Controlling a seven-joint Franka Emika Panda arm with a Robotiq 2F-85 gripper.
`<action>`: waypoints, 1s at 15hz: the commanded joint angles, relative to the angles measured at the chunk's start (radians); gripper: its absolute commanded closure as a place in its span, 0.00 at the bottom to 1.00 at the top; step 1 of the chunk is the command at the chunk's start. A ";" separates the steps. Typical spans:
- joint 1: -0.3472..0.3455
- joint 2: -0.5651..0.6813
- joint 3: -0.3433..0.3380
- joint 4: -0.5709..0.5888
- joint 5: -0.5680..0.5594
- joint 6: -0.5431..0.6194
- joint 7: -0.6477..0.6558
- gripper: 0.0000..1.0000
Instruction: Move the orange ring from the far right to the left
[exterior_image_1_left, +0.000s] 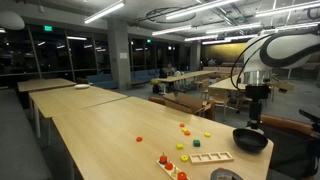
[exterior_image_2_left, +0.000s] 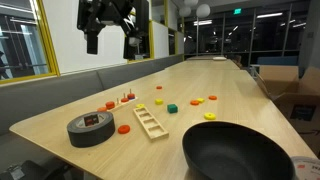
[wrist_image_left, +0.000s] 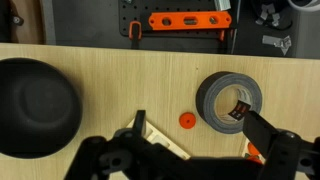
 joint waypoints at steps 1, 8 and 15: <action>-0.005 0.001 0.005 0.003 0.003 -0.001 -0.003 0.00; 0.009 0.029 0.027 0.006 0.017 0.032 0.023 0.00; 0.078 0.217 0.161 0.050 0.099 0.258 0.179 0.00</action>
